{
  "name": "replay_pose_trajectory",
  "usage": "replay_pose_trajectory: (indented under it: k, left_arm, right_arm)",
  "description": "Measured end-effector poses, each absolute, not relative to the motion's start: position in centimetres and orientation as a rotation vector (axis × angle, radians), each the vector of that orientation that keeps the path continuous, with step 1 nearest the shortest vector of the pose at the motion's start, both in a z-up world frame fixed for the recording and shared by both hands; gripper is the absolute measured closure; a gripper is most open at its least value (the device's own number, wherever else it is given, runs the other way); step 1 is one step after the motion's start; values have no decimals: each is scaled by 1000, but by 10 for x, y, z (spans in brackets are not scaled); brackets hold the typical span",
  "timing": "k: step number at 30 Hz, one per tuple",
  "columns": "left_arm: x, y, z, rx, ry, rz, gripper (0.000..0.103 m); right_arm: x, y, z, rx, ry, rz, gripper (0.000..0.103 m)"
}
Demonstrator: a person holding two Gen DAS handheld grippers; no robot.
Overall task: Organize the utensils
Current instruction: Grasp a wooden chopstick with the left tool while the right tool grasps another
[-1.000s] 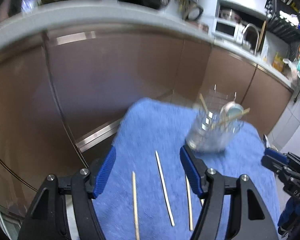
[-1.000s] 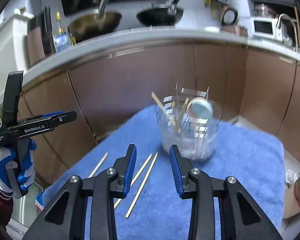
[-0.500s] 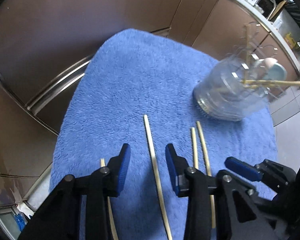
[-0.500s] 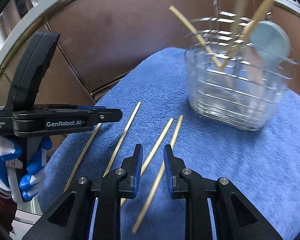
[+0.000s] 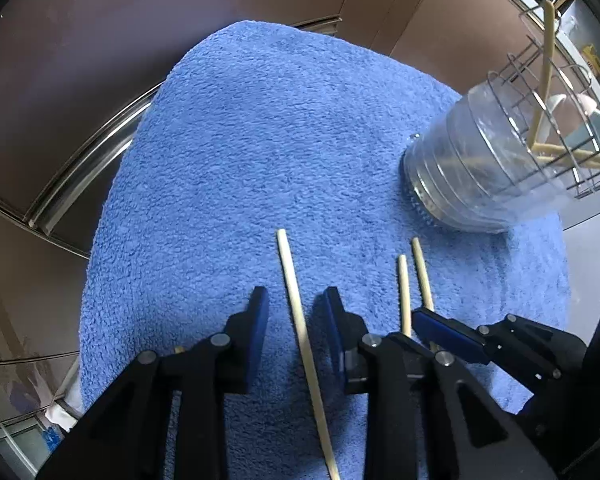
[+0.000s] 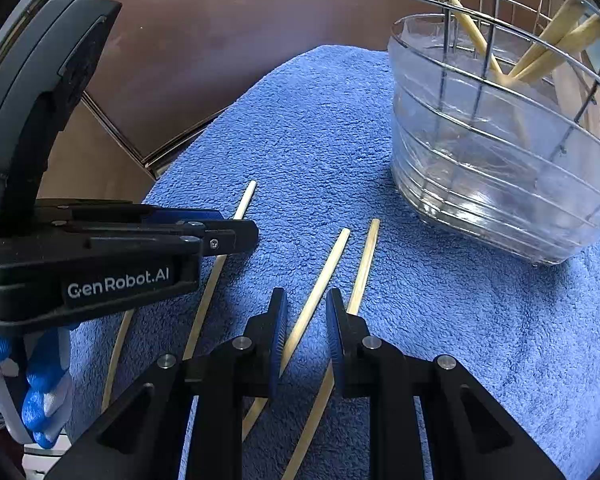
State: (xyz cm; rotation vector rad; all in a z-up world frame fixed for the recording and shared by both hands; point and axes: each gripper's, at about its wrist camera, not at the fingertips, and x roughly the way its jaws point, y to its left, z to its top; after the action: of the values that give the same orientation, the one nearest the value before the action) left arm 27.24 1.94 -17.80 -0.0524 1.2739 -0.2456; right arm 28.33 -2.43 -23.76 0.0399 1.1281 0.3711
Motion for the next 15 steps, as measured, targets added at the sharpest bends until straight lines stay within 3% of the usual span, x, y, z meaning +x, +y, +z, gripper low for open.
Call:
replay_pose_trajectory:
  k: [7, 15]
  left_arm:
    - [276, 12, -179, -16, 1282, -199, 87]
    - [274, 9, -178, -11, 1270, -165, 98]
  right_arm:
    - [291, -21, -247, 69, 1153, 353, 86]
    - [289, -29, -244, 118, 1161, 336, 96]
